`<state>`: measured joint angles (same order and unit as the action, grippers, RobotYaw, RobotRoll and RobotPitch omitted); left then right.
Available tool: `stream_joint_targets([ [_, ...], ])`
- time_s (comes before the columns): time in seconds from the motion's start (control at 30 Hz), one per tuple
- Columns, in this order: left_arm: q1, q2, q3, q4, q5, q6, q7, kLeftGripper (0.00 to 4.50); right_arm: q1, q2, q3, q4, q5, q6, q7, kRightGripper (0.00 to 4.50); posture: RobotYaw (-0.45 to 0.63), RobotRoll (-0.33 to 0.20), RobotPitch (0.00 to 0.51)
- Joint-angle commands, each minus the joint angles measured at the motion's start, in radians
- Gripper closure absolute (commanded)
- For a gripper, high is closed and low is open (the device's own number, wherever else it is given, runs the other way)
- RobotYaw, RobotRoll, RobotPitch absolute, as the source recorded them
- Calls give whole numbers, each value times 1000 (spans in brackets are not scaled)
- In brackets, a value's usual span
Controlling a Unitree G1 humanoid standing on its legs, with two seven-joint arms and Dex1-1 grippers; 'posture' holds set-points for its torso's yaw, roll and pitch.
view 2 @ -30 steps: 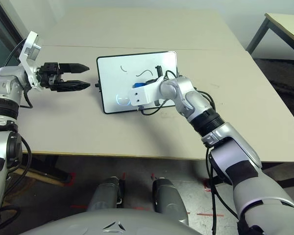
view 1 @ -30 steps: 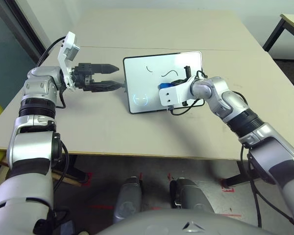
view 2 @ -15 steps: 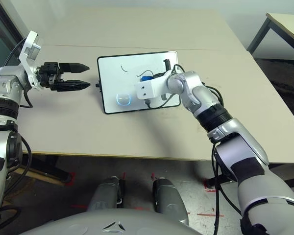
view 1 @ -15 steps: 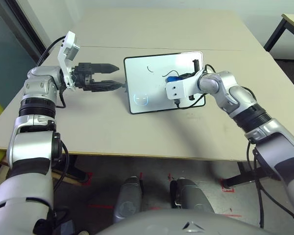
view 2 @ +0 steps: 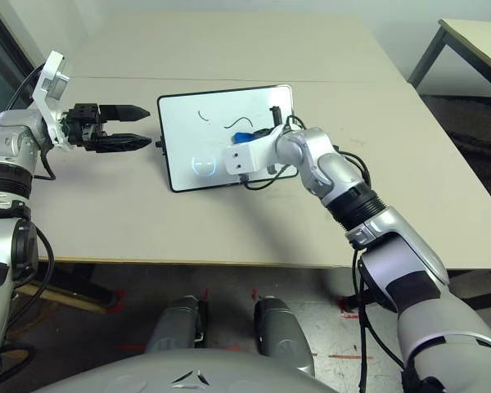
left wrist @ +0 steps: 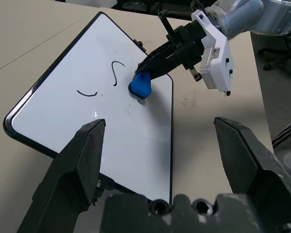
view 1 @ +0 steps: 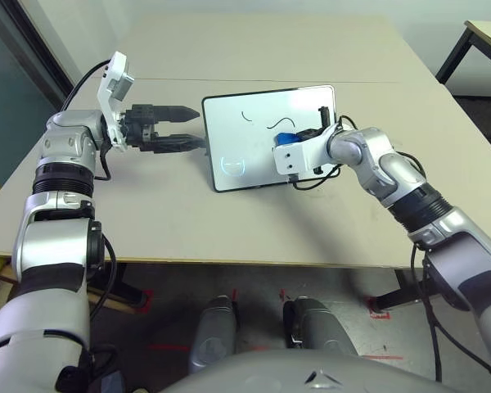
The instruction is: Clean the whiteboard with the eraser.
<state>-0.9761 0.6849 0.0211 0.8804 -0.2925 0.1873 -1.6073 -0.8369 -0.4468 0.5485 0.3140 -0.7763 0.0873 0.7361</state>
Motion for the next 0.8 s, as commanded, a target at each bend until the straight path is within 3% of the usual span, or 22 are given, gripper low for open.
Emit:
stream_joint_targets([
  [0.03,-14,6,3,3,11,-1,-7,0,23,15,40,-6,-15,-7,27,4390,139,0,61],
  [0.53,-12,5,6,-1,9,1,-3,0,74,13,65,-55,-47,-20,67,4390,141,0,64],
  [0.8,-12,5,7,3,9,-3,-2,0,34,2,24,8,-41,-21,33,4390,142,0,64],
])
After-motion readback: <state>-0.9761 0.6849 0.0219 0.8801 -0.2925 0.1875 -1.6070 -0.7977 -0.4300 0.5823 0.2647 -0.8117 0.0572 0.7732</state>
